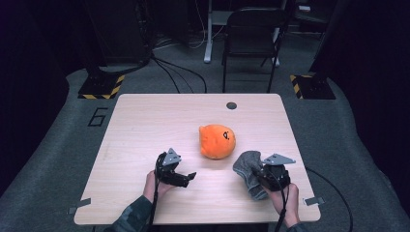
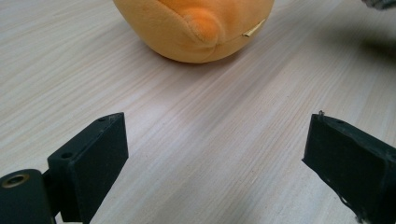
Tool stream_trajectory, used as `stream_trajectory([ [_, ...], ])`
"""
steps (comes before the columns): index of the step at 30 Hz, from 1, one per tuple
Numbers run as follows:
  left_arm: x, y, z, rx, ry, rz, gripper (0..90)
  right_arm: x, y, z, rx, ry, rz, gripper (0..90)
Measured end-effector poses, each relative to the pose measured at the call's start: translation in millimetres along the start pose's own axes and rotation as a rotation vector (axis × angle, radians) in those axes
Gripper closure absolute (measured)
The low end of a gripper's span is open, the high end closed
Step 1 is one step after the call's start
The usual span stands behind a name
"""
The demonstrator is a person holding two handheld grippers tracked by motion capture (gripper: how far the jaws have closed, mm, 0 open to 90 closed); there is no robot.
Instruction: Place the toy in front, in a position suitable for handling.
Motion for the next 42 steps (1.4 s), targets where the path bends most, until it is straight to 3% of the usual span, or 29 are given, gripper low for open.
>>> stream_trajectory([
  [2,0.2,0.0,0.2,0.000,-0.002,0.002,6.3,-0.2,2.8,12.2,0.028,-0.022,0.008,75.8],
  [7,-0.7,0.1,0.2,-0.001,0.002,0.010,6.3,4.3,5.8,25.6,0.058,-0.050,0.007,75.7],
  [13,0.6,0.5,0.9,-0.002,0.006,0.007,6.4,25.3,9.7,45.0,0.124,-0.109,-0.030,75.5],
  [14,0.6,0.5,0.9,-0.002,0.006,0.007,6.4,25.3,9.7,45.0,0.124,-0.109,-0.030,75.5],
  [15,1.1,0.9,1.2,0.008,0.007,0.004,6.4,30.6,9.0,49.9,0.118,-0.148,-0.048,75.3],
  [17,1.8,0.5,3.2,-0.001,0.004,0.006,6.5,35.6,9.6,54.4,0.135,-0.171,-0.059,74.9],
  [24,-0.1,1.2,1.6,0.002,0.014,0.011,6.8,55.5,7.3,69.6,0.164,-0.222,-0.096,69.6],
  [26,0.1,3.0,0.4,0.007,0.009,0.010,6.8,64.1,3.2,73.9,0.173,-0.250,-0.127,57.4],
  [28,1.1,6.2,0.0,0.005,0.005,0.014,7.0,71.0,-1.4,77.7,0.188,-0.260,-0.144,39.2],
  [31,4.5,17.2,-1.6,0.014,-0.009,0.034,8.2,64.9,-2.4,78.8,0.186,-0.243,-0.122,23.4],
  [34,8.0,25.4,-2.2,0.011,-0.018,0.054,9.3,57.1,-1.9,80.7,0.187,-0.221,-0.098,20.0],
  [42,20.9,49.4,-8.5,0.010,-0.036,0.070,7.6,49.2,-6.5,80.5,0.193,-0.192,-0.098,15.2],
])
Point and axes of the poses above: each handheld gripper's, and its own axes: x roughly forward along the jaws, y roughly out of its top, z roughly to its right, the point moved 6 cm from there along x, roughly forward along the jaws, and after that the axes turned 13 degrees about -y, right-handed, at the moved point
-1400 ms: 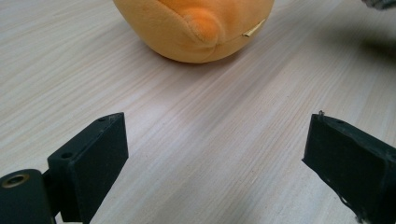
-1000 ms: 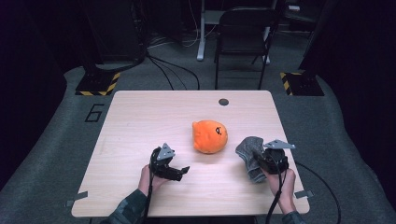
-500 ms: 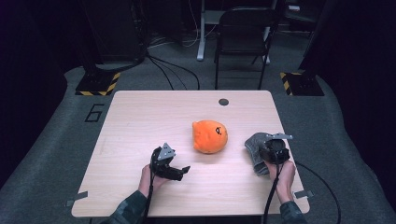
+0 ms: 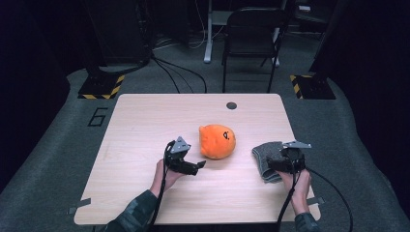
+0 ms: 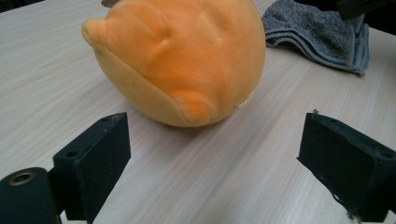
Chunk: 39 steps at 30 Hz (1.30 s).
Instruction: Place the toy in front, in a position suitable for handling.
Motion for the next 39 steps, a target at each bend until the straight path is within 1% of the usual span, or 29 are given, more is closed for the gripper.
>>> stream_trajectory([
  [1,1.6,2.3,-1.6,-0.003,-0.001,0.000,6.1,-2.0,-0.9,-1.8,0.001,0.015,-0.006,14.0],
  [3,4.0,6.8,-5.5,-0.011,-0.006,-0.006,5.3,-2.9,-1.2,-2.5,-0.009,0.023,-0.003,13.2],
  [4,5.2,9.0,-7.6,-0.017,-0.004,-0.004,4.0,-4.9,-2.3,-4.8,-0.023,0.041,-0.001,9.2],
  [5,6.1,11.4,-9.9,-0.016,-0.004,-0.004,3.4,-6.3,-3.3,-6.2,-0.020,0.051,-0.005,8.1],
  [6,8.2,13.8,-11.9,-0.020,-0.001,0.002,3.4,-6.3,-3.3,-6.2,-0.020,0.051,-0.005,8.1],
  [7,11.3,18.6,-16.1,-0.019,-0.001,0.003,1.7,-8.9,-6.5,-7.4,-0.035,0.053,-0.016,6.6],
  [9,12.9,20.7,-17.6,-0.023,-0.001,0.002,1.2,-9.8,-7.5,-7.7,-0.038,0.056,-0.016,6.5],
  [11,20.5,26.4,-20.9,-0.035,-0.014,-0.002,0.4,-13.2,-11.2,-5.1,-0.039,0.057,-0.014,6.2],
  [13,23.7,28.6,-22.1,-0.027,-0.008,0.001,0.4,-14.7,-12.7,-4.4,-0.028,0.052,-0.024,6.2],
  [14,26.4,30.7,-22.2,-0.028,-0.014,-0.001,0.4,-16.0,-14.5,-1.4,-0.032,0.052,-0.017,6.3],
  [15,32.5,34.4,-21.7,-0.025,-0.025,-0.010,0.4,-17.0,-15.3,-1.0,-0.022,0.050,-0.020,6.4],
  [18,38.4,38.1,-20.8,-0.013,-0.025,-0.012,0.4,-18.8,-17.9,0.4,-0.022,0.049,-0.019,6.7],
  [19,44.7,39.6,-20.3,-0.001,-0.021,-0.028,0.4,-20.1,-19.0,-0.1,-0.013,0.048,-0.028,6.8],
  [21,47.1,39.6,-19.6,-0.002,-0.031,-0.037,0.8,-20.2,-19.4,0.8,-0.022,0.050,-0.018,6.9],
  [22,49.9,39.7,-20.3,0.008,-0.025,-0.040,7.9,-21.8,-20.7,1.3,-0.021,0.047,-0.019,7.2],
  [24,53.4,38.1,-21.6,0.015,0.005,-0.062,9.8,-22.6,-21.5,1.6,-0.019,0.045,-0.021,7.3],
  [26,54.9,37.3,-25.1,0.017,0.036,-0.061,16.7,-23.7,-22.9,2.5,-0.020,0.049,-0.018,7.4],
  [28,55.1,36.2,-26.8,0.012,0.039,-0.067,27.9,-24.5,-24.4,3.5,-0.021,0.049,-0.019,7.7],
  [29,55.9,35.4,-26.5,0.013,0.045,-0.068,27.9,-24.9,-24.8,3.7,-0.018,0.049,-0.021,7.8],
  [30,56.7,34.6,-26.5,0.019,0.045,-0.069,31.7,-25.1,-25.2,4.0,-0.017,0.047,-0.022,7.9],
  [31,56.5,33.1,-26.4,0.023,0.043,-0.084,42.8,-25.5,-25.6,4.2,-0.015,0.046,-0.025,8.1],
  [32,57.2,32.4,-27.2,0.028,0.050,-0.077,47.9,-26.0,-25.7,4.0,-0.011,0.045,-0.028,8.3],
  [33,56.8,30.6,-27.7,0.037,0.038,-0.086,53.6,-25.9,-25.4,4.0,-0.014,0.049,-0.023,8.4],
  [34,56.8,30.6,-27.7,0.037,0.038,-0.086,58.7,-25.9,-25.4,4.0,-0.014,0.049,-0.023,8.4],
  [35,57.2,30.0,-27.5,0.041,0.034,-0.066,63.9,-26.0,-25.2,3.6,-0.016,0.051,-0.020,8.6],
  [36,57.2,30.0,-27.5,0.041,0.034,-0.066,67.7,-26.0,-25.2,3.6,-0.016,0.051,-0.020,8.6],
  [37,57.2,29.3,-26.2,0.040,0.033,-0.060,67.7,-26.0,-25.1,3.4,-0.016,0.051,-0.021,8.7],
  [38,56.6,29.7,-25.9,0.057,0.037,-0.038,72.3,-25.8,-25.1,3.2,-0.017,0.051,-0.021,8.9],
  [39,56.6,29.7,-25.9,0.057,0.037,-0.038,73.8,-25.7,-25.0,3.3,-0.018,0.051,-0.021,8.9],
])
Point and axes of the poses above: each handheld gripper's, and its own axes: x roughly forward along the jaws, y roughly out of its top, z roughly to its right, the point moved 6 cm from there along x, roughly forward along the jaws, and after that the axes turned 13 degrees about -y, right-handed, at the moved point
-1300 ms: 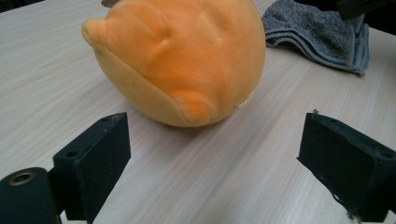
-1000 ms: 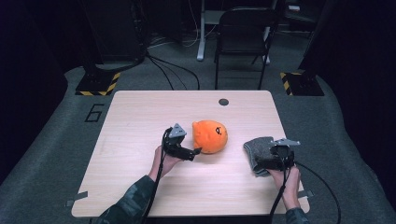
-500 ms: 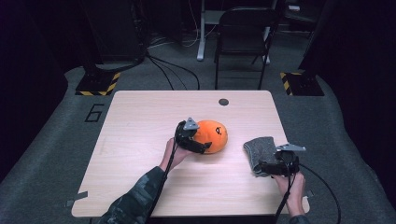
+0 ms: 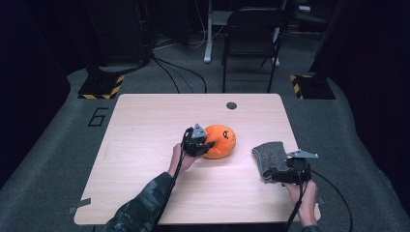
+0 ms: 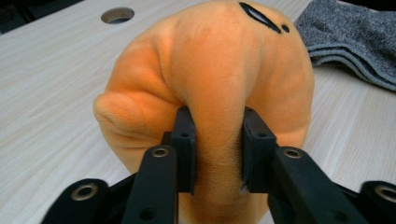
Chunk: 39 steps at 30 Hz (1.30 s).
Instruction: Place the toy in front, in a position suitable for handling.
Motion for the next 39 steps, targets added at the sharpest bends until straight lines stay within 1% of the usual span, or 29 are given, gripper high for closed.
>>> stream_trajectory([
  [2,-3.7,3.4,1.6,-0.003,-0.014,0.034,75.3,-0.6,0.4,0.6,0.000,-0.003,0.003,8.9],
  [3,-3.7,3.4,1.6,-0.003,-0.014,0.034,75.7,-0.6,0.4,0.6,0.000,-0.003,0.003,8.9],
  [4,-5.4,5.8,4.3,-0.013,-0.029,0.050,75.8,-1.6,0.7,2.3,0.003,-0.004,0.007,8.9],
  [6,-6.5,7.0,5.2,-0.012,-0.032,0.052,75.9,-1.9,1.0,3.4,0.008,-0.008,0.011,8.9],
  [7,-7.6,8.4,6.8,-0.027,-0.049,0.060,75.8,-2.2,0.8,4.4,0.010,-0.008,0.011,9.0],
  [8,-9.5,9.9,8.7,-0.030,-0.064,0.055,75.8,-2.1,0.6,5.5,0.006,-0.009,0.013,8.9],
  [10,-13.3,14.5,14.3,-0.035,-0.072,0.064,75.8,-2.3,0.3,6.4,0.013,-0.008,0.013,9.0],
  [12,-19.2,19.4,21.0,-0.025,-0.082,0.063,75.6,-2.4,0.1,7.1,0.013,-0.009,0.015,9.0],
  [13,-24.3,23.1,28.6,-0.019,-0.093,0.062,75.3,-2.5,-0.2,7.2,0.014,-0.010,0.012,9.1],
  [15,-25.9,24.4,32.0,-0.014,-0.093,0.066,75.2,-2.3,-0.5,7.8,0.009,-0.010,0.011,9.1],
  [16,-27.7,24.7,35.7,-0.015,-0.104,0.057,75.0,-2.3,-0.4,7.2,0.013,-0.009,0.012,9.0],
  [18,-29.9,23.6,41.2,-0.015,-0.112,0.046,74.9,-2.2,-0.3,7.0,0.010,-0.008,0.012,9.1],
  [19,-29.8,22.4,44.4,-0.027,-0.117,0.046,74.8,-2.4,-0.2,6.9,0.004,-0.008,0.013,9.1],
  [23,-29.3,15.4,50.8,-0.041,-0.119,0.025,74.4,-2.3,0.8,6.3,-0.002,-0.008,0.015,9.1],
  [24,-28.3,13.4,51.8,-0.051,-0.119,0.023,73.9,-1.8,1.4,5.2,0.004,-0.007,0.013,9.1],
  [25,-27.1,11.0,52.4,-0.058,-0.130,0.011,73.6,-1.4,1.8,4.9,0.001,-0.004,0.015,9.1],
  [26,-21.0,5.2,52.8,-0.062,-0.129,-0.007,73.1,-1.2,2.1,4.8,-0.003,-0.003,0.015,9.1],
  [28,-13.8,-1.5,52.1,-0.054,-0.130,-0.020,71.7,-0.5,3.2,3.5,-0.004,0.001,0.017,9.2],
  [29,-13.8,-1.5,52.1,-0.054,-0.130,-0.020,70.6,-0.5,3.2,3.5,-0.004,0.001,0.017,9.2],
  [30,-13.8,-1.9,52.1,-0.054,-0.125,-0.019,67.7,0.3,4.4,2.5,-0.007,0.002,0.018,9.2],
  [31,-14.7,-0.8,52.0,-0.045,-0.119,-0.019,67.7,0.3,4.4,2.5,-0.007,0.002,0.018,9.2],
  [32,-16.4,0.4,51.9,-0.044,-0.115,-0.014,62.0,0.6,4.9,2.2,-0.010,0.001,0.018,9.2],
  [33,-17.4,1.2,52.4,-0.051,-0.119,-0.008,55.1,1.0,5.3,1.7,-0.012,0.004,0.016,9.2],
  [34,-18.7,1.8,52.4,-0.045,-0.123,-0.010,41.7,2.0,6.8,1.0,-0.012,0.005,0.019,9.2],
  [35,-19.8,2.4,52.8,-0.047,-0.119,-0.001,35.9,2.0,7.8,0.6,-0.010,0.008,0.020,9.2],
  [36,-22.0,3.0,53.6,-0.048,-0.120,0.002,33.0,2.2,9.1,0.5,-0.014,0.010,0.024,9.3],
  [37,-24.5,4.1,54.2,-0.042,-0.114,0.018,33.0,2.2,9.1,0.5,-0.014,0.010,0.024,9.3],
  [38,-31.3,6.3,55.9,-0.041,-0.107,0.033,26.5,2.6,11.7,0.2,-0.021,0.008,0.029,9.3],
  [39,-31.3,6.3,55.9,-0.041,-0.107,0.033,24.3,2.6,11.7,0.2,-0.021,0.008,0.029,9.3],
])
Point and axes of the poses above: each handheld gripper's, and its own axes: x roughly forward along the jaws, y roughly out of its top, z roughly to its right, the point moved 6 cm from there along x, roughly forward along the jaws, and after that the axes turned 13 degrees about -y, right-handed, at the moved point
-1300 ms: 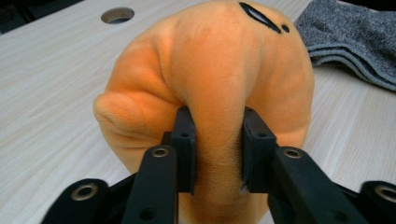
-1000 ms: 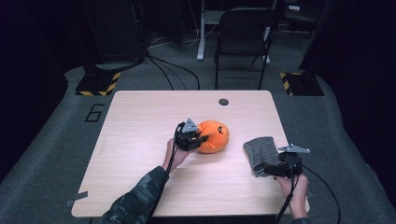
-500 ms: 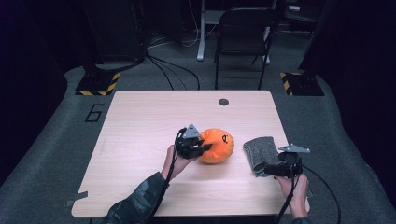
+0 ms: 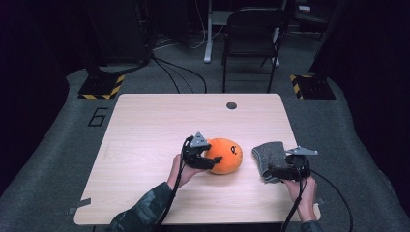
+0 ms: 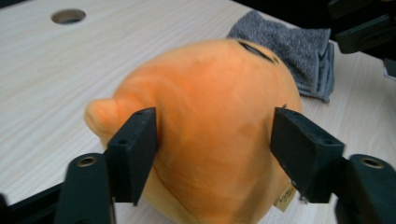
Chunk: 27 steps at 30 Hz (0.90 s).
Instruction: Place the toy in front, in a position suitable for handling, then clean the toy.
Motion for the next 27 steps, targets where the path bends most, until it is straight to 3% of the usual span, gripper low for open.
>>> stream_trajectory([
  [6,-14.8,-0.9,-0.6,-0.007,0.013,0.024,15.7,10.0,6.0,0.2,0.001,-0.003,-0.009,9.4],
  [8,-16.8,-3.4,-1.7,-0.023,0.016,0.027,15.6,11.4,6.6,0.3,-0.002,-0.001,-0.009,9.4],
  [17,-24.4,-15.9,-3.5,-0.031,0.025,0.009,15.3,21.5,16.1,-5.5,-0.023,0.001,-0.008,9.5],
  [27,-20.6,-32.1,-1.7,-0.038,0.007,-0.026,16.0,41.0,15.1,-3.5,-0.005,-0.014,-0.047,8.7],
])
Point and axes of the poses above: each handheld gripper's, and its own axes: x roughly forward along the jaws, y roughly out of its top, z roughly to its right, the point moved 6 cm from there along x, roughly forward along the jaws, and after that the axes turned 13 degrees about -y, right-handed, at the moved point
